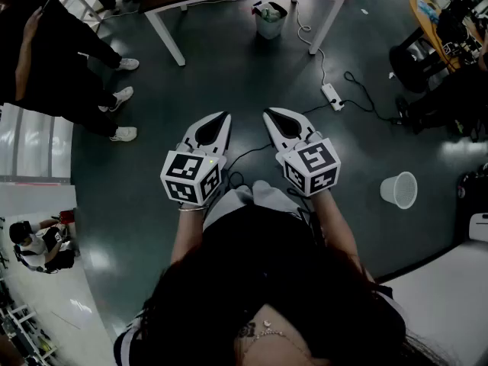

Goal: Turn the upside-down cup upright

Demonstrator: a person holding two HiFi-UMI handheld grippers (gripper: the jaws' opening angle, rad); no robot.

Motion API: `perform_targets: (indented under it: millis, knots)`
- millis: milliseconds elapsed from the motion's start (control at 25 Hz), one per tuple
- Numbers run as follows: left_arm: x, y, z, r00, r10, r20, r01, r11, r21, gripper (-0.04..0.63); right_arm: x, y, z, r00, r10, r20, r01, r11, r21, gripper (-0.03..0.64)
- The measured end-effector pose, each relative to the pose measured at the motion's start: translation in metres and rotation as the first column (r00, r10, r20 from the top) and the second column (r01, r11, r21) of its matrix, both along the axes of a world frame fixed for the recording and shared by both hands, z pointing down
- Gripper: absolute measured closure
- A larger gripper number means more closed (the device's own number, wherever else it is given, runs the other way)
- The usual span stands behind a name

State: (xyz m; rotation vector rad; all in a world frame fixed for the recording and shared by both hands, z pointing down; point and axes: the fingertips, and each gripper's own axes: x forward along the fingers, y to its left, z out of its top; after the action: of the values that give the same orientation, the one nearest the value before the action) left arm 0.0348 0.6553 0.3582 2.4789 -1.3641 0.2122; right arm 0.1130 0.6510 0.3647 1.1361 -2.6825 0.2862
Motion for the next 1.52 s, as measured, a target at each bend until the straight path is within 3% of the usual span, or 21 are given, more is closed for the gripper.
perform_targets:
  millis: [440,1000,1520]
  knots:
    - [0.013,-0.01,0.011,1.0,-0.003,0.008,0.003,0.999,-0.041,0.592,0.008,-0.01,0.012,1.0,-0.015,0.025,0.016,0.999,-0.046,0.6]
    - [0.036,-0.056,0.013,0.999,-0.049,-0.01,0.049,0.998,-0.029,0.592,0.029,-0.064,0.02,0.998,-0.055,0.009,0.055,0.998,-0.019,0.6]
    - [0.019,-0.147,0.022,0.999,-0.039,0.002,0.039,0.998,-0.054,0.592,0.011,-0.155,0.031,0.999,-0.052,0.013,0.053,0.998,-0.047,0.6]
